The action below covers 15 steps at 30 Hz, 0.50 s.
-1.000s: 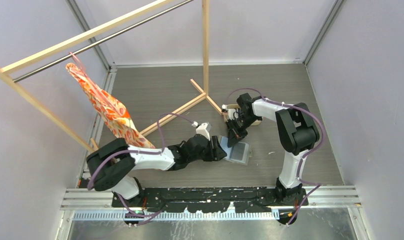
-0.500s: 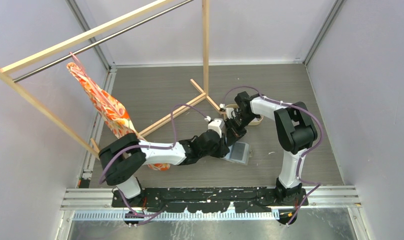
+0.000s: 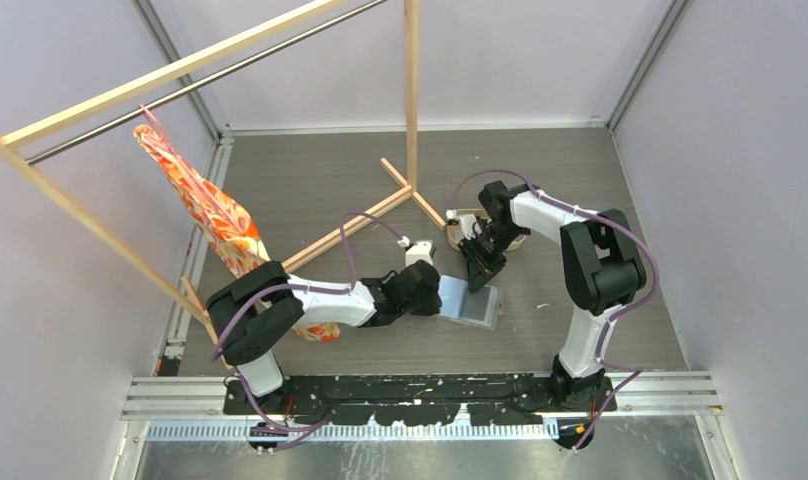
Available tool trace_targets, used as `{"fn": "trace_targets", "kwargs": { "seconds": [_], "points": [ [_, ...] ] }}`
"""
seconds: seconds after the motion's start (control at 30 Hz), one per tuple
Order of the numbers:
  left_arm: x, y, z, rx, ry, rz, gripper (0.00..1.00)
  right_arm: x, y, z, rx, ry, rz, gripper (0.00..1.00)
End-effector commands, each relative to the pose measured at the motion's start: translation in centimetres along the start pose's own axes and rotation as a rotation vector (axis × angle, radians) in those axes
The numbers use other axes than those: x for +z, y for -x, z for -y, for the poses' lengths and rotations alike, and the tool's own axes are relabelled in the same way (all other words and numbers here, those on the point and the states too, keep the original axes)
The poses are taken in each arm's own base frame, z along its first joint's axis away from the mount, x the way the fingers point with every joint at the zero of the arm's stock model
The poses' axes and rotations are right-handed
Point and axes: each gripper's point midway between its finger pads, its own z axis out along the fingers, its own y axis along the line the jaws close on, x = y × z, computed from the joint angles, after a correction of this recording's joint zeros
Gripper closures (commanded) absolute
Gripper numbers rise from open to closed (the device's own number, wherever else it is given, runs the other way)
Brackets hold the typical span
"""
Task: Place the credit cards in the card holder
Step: Open the card holder at the center of the board.
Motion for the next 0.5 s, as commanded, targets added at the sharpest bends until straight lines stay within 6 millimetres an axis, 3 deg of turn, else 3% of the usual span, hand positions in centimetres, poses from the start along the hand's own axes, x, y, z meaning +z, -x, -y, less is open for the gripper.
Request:
{"fn": "trace_targets", "kwargs": {
  "seconds": [0.0, 0.23, 0.37, 0.47],
  "points": [
    [0.6, -0.3, 0.3, -0.044, 0.012, -0.021, 0.94, -1.0, -1.2, 0.3, -0.044, -0.051, -0.038, 0.84],
    [0.4, -2.0, 0.9, -0.058, -0.028, -0.056, 0.95, -1.8, -1.0, 0.8, -0.045, -0.089, -0.013, 0.80],
    [0.1, -2.6, 1.3, -0.057, -0.050, -0.063, 0.95, -3.0, -0.5, 0.0, -0.062, -0.050, 0.046, 0.79],
    [-0.4, -1.8, 2.0, -0.045, -0.094, -0.032, 0.95, -4.9, 0.1, -1.2, -0.093, 0.007, 0.130, 0.78]
  ]
}}
